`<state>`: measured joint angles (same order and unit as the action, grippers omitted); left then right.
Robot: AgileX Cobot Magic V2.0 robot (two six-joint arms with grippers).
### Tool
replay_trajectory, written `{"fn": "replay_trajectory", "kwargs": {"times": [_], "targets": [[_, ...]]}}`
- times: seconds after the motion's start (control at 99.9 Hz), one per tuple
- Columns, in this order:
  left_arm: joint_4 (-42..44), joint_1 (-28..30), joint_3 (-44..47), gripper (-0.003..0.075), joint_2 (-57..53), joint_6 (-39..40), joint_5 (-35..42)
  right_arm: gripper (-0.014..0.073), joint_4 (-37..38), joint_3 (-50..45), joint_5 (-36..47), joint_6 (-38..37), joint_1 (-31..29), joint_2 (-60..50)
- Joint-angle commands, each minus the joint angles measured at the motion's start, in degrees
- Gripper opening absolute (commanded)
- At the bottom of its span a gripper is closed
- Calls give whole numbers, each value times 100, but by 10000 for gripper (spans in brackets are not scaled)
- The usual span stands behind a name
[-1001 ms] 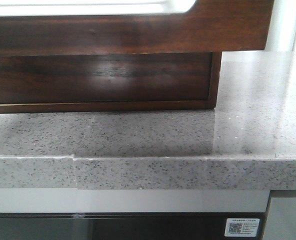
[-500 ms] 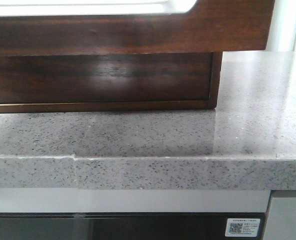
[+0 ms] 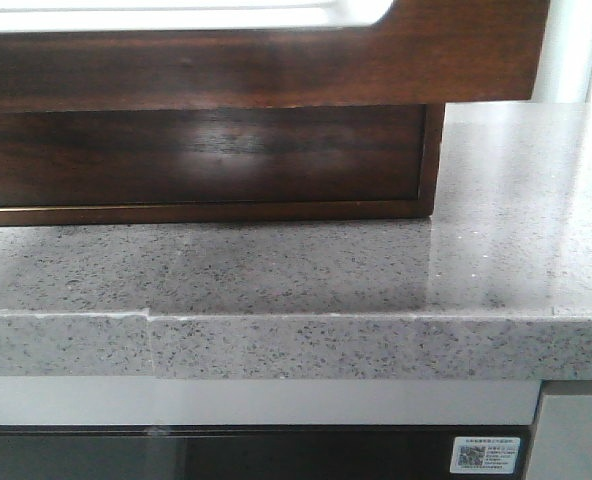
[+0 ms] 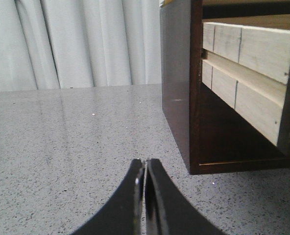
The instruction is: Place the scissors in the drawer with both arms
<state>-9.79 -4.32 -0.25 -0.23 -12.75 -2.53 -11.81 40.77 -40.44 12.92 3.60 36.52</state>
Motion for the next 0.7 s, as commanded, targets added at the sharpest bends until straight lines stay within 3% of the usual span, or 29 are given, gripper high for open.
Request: {"fn": "replay_trajectory", "kwargs": {"times": [0.0,0.42,0.59,0.69], "targets": [[-11,10,208,-20,-182,69,477,-69,-70,139,357,2,-44,-6],[-11,10,208,-20,-182,69,477,-69,-70,-123,495,2,-21,-389],[-11,10,208,-20,-182,69,477,-69,-28,-1173,1293,2,-211,-1501],[-11,10,208,-20,-182,69,477,-69,-20,-1989,2303,2,-300,-2221]]}}
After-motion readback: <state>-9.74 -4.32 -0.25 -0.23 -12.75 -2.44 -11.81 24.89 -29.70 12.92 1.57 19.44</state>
